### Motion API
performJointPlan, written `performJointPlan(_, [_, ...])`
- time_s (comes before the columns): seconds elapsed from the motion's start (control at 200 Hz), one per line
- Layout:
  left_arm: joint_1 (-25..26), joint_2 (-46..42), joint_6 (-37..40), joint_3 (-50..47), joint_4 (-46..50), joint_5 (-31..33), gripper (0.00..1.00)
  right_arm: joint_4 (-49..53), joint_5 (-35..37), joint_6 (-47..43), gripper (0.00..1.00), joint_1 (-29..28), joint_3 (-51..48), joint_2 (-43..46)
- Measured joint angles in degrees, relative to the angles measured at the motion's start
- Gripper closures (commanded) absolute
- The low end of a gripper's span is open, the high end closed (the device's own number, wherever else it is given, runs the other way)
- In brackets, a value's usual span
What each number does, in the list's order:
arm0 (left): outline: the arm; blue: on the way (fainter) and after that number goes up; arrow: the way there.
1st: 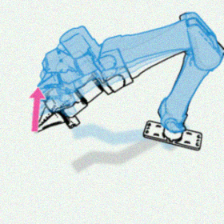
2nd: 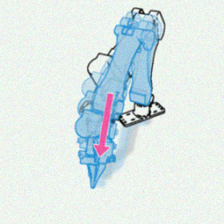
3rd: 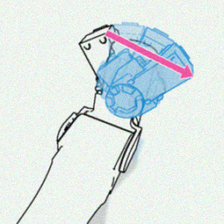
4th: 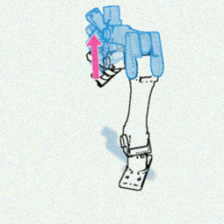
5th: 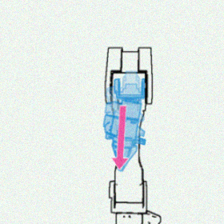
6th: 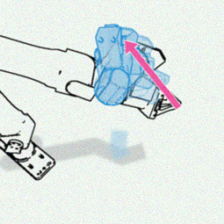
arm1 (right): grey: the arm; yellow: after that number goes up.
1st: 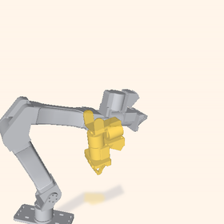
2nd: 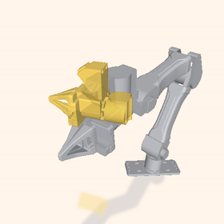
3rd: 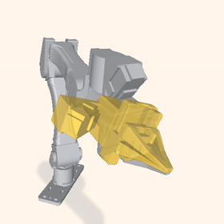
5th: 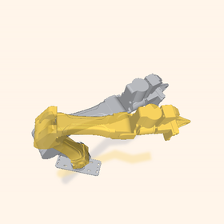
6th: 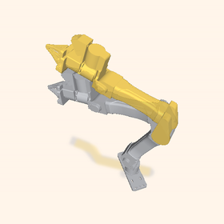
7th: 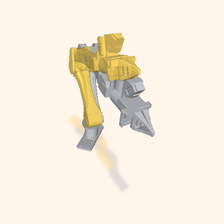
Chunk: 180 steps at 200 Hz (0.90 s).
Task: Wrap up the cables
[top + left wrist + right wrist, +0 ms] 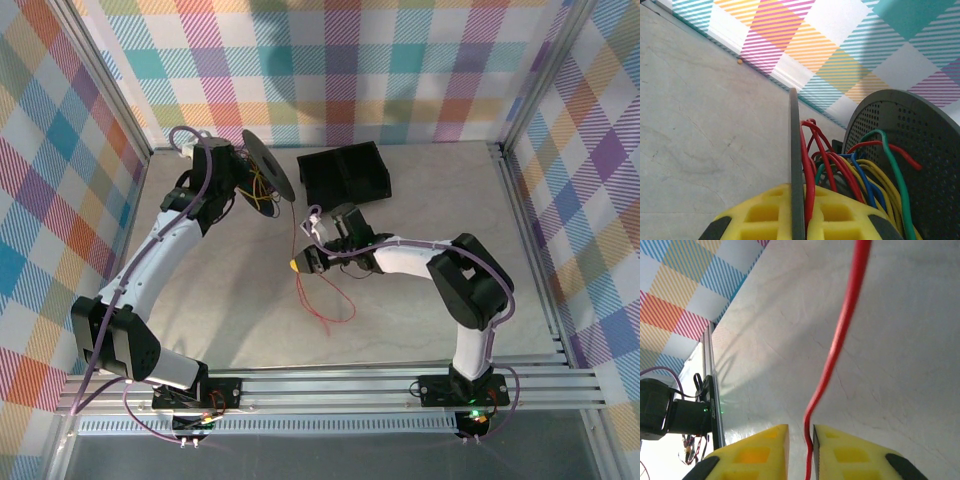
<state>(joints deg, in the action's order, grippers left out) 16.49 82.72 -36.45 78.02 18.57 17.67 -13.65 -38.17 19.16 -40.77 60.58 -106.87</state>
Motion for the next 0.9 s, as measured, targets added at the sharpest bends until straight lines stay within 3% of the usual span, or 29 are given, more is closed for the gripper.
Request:
performJointPlan(0.39, [-1.75, 0.37, -0.17, 0.00, -0.35, -0.13, 1.00, -3.43, -4.04, 2.27, 0.82, 0.31, -2.58, 0.09])
performJointPlan(0.715, [-2.40, 0.50, -0.90, 0.00, -0.55, -1.55, 1.00, -3.96, -5.20, 3.13, 0.68, 0.20, -2.89, 0.07])
performJointPlan(0.9, [-2.78, 0.68, -1.16, 0.00, -0.52, -2.36, 1.00, -1.31, -2.47, 2.69, 0.58, 0.20, -3.74, 0.46])
